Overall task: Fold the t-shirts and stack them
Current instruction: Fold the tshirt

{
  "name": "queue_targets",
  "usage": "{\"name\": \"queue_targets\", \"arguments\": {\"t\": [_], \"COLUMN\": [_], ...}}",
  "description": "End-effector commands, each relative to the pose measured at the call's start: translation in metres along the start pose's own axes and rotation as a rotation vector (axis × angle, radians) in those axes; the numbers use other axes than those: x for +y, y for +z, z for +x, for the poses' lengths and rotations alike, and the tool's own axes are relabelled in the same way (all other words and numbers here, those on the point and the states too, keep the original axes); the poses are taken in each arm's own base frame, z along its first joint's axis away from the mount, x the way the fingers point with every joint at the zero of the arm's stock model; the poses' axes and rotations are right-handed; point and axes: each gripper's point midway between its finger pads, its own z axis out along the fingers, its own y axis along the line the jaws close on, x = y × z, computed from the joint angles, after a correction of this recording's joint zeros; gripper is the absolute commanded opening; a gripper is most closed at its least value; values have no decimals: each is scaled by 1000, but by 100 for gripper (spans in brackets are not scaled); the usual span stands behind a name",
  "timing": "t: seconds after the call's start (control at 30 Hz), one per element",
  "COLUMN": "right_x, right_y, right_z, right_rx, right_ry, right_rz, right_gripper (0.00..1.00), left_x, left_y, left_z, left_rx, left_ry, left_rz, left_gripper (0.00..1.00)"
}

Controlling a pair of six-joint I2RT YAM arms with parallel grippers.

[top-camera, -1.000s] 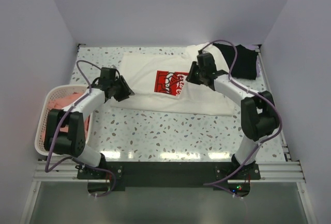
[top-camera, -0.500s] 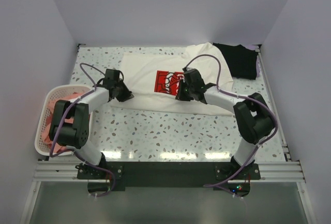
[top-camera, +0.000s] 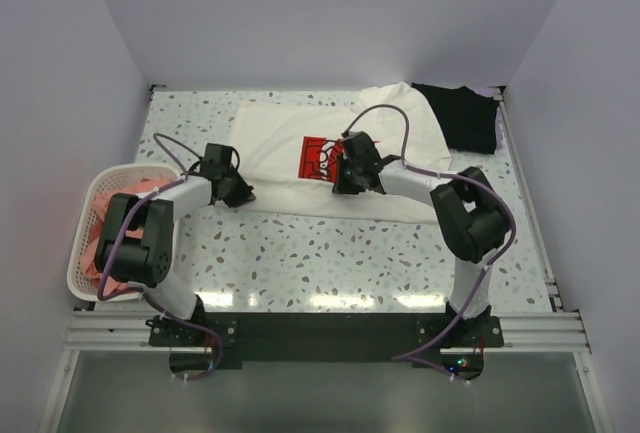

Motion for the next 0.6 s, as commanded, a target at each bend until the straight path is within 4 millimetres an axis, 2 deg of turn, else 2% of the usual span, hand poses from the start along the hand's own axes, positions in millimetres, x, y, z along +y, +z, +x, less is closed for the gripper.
{"name": "queue_targets", "arguments": {"t": [0.0, 0.27, 0.47, 0.57], "right_x": [2, -9, -18, -14], "right_y": [5, 17, 30, 27], "right_z": [-25, -41, -36, -39], "right_rx": [-51, -67, -49, -58], "right_ry": [-23, -39, -64, -71], "right_rz": [48, 127, 152, 139], "right_gripper": [16, 18, 25, 30], "left_x": [-5, -3, -5, -13], "left_y": [0, -2, -4, -11], "left_z": [-8, -9, -10, -13], "left_rx": [-41, -45, -45, -48], "left_ry": [-7, 0, 7, 16], "left_rz": [8, -3, 2, 35], "left_gripper": [14, 15, 15, 17]}}
